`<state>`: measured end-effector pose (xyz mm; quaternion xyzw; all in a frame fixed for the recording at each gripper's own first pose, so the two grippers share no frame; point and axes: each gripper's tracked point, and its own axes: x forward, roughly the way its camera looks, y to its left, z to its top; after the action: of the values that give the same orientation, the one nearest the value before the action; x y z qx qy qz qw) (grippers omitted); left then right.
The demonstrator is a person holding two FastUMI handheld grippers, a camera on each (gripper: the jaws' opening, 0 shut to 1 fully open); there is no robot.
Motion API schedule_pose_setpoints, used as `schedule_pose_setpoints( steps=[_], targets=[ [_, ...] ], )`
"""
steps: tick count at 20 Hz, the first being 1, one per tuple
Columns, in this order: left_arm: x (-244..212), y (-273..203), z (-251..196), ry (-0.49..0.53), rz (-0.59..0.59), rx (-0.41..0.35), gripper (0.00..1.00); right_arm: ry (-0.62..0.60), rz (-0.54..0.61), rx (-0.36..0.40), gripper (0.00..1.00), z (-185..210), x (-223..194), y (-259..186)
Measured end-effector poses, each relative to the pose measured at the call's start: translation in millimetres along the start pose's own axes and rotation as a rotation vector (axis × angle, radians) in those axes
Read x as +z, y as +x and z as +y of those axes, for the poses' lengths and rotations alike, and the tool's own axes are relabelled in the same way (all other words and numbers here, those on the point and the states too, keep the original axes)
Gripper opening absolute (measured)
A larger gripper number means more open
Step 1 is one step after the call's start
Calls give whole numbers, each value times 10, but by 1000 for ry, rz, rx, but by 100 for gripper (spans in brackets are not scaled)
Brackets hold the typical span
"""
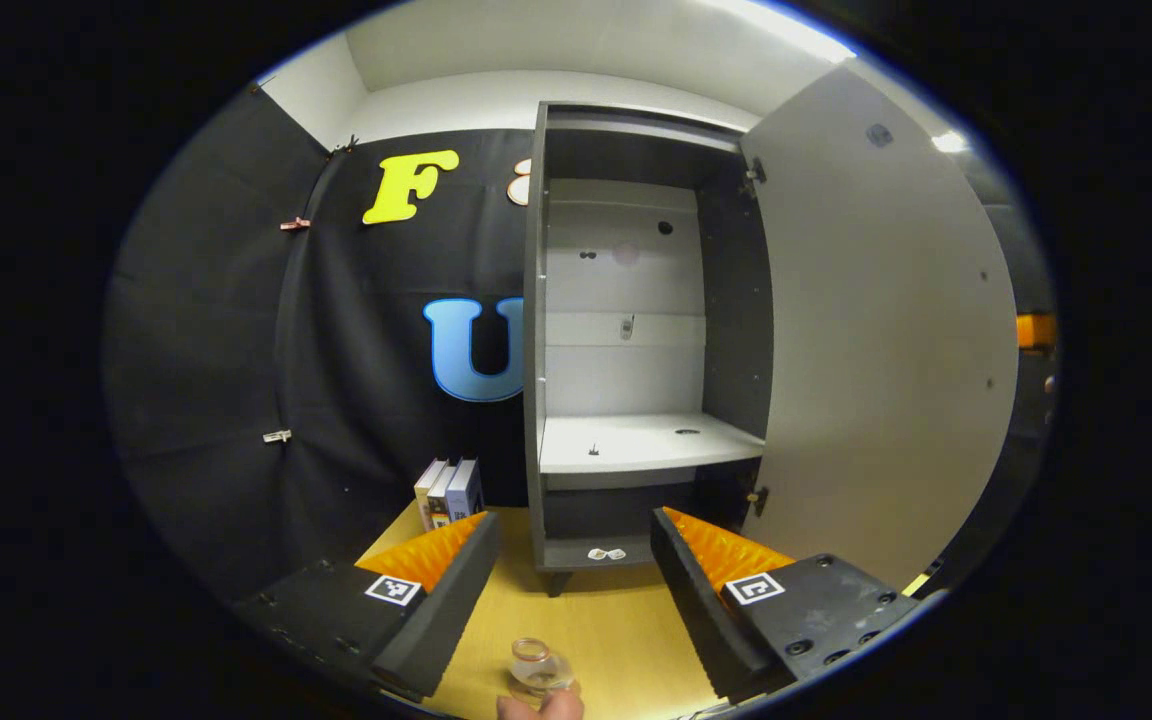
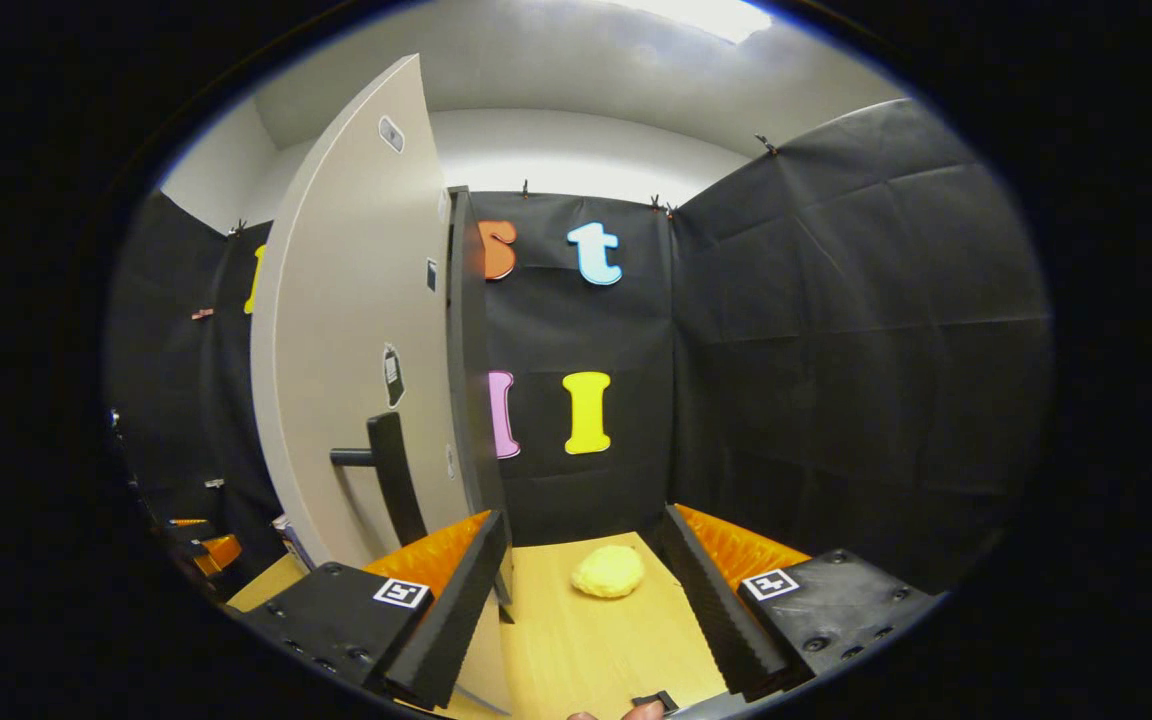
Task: Open the cabinet door with the right hand, grasp the bottle in the cabinet with the left hand and place it on the coaster, then close the cabinet door with the right hand.
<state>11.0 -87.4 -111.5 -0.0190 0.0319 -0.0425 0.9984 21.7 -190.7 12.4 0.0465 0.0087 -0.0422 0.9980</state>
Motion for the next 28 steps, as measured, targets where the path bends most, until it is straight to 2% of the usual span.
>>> schedule_pose_setpoints(
  steps=[3,8,9,11,12,13,14,19,23,28],
  targets=[
    [199,-40,48,14,-16,0,92,-13,-1,17,98,116,0,-27],
    [203,-160,238,24,-2,0,95,-17,-3,0,98,210,-9,-62],
    [191,-181,290,30,6,1,95,-18,2,-15,88,204,-10,-124],
    [187,-221,397,46,15,6,95,-20,-4,-38,100,246,-15,-101],
    [211,-235,429,49,10,2,95,-19,-6,-43,95,291,-23,-113],
    [231,-250,450,45,5,-7,92,-16,-3,-44,95,356,-33,-128],
    [241,-262,467,39,3,-17,94,-15,-1,-39,95,433,-47,-159],
    [303,-315,581,18,-13,-34,92,-10,5,17,96,854,-103,-224],
    [311,-335,659,20,-14,-33,95,18,1,46,96,1129,-164,-238],
    [315,-386,804,18,-16,-1,95,54,25,148,96,1652,-201,-214]
  ],
)
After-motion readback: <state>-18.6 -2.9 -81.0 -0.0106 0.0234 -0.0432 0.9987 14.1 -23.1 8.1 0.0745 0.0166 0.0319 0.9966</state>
